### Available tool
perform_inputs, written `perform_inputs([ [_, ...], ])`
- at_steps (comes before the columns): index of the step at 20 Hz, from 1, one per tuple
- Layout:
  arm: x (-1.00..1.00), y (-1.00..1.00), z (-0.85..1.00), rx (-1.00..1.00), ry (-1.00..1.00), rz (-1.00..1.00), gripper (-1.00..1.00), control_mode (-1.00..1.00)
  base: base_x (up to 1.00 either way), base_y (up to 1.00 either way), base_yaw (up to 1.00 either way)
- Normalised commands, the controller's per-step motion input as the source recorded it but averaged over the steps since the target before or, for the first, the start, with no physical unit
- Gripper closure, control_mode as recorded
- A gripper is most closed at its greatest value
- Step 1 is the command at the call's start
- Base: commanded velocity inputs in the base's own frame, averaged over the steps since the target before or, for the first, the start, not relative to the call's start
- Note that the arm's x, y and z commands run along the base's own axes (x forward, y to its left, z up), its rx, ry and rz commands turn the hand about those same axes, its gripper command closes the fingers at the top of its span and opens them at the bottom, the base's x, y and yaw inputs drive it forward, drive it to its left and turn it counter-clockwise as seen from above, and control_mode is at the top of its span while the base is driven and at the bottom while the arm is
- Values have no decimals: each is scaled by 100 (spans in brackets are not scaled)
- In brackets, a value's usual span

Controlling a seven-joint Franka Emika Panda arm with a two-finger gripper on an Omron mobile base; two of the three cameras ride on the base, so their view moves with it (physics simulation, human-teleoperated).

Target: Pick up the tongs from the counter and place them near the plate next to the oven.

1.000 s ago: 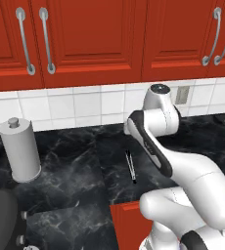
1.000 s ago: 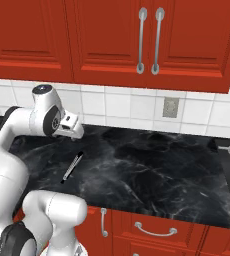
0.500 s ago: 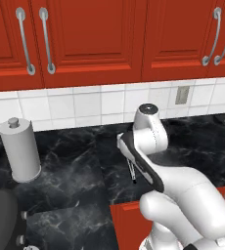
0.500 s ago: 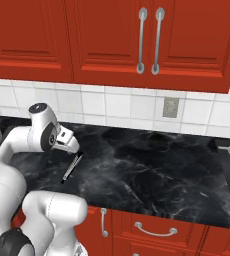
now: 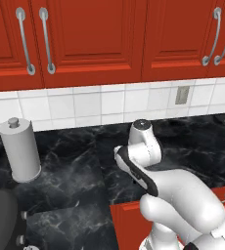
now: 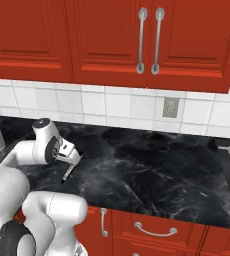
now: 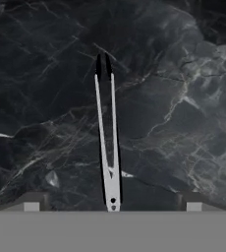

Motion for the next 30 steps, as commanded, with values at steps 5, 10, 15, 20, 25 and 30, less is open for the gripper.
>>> perform_inputs([
  [5, 15, 0, -48, -3, 7, 0, -100, -100, 0, 0, 0],
  [10, 19, 0, -43, -1, 4, 0, -100, -100, 0, 0, 0],
  [15, 20, 0, -42, -3, 1, 0, -100, -100, 0, 0, 0],
  [20, 24, 0, -46, -3, 0, 0, -100, -100, 0, 0, 0],
  [25, 24, 0, -43, 0, 0, 0, -100, -100, 0, 0, 0],
  [30, 14, 0, -49, 0, 0, 0, 100, -100, 0, 0, 0],
])
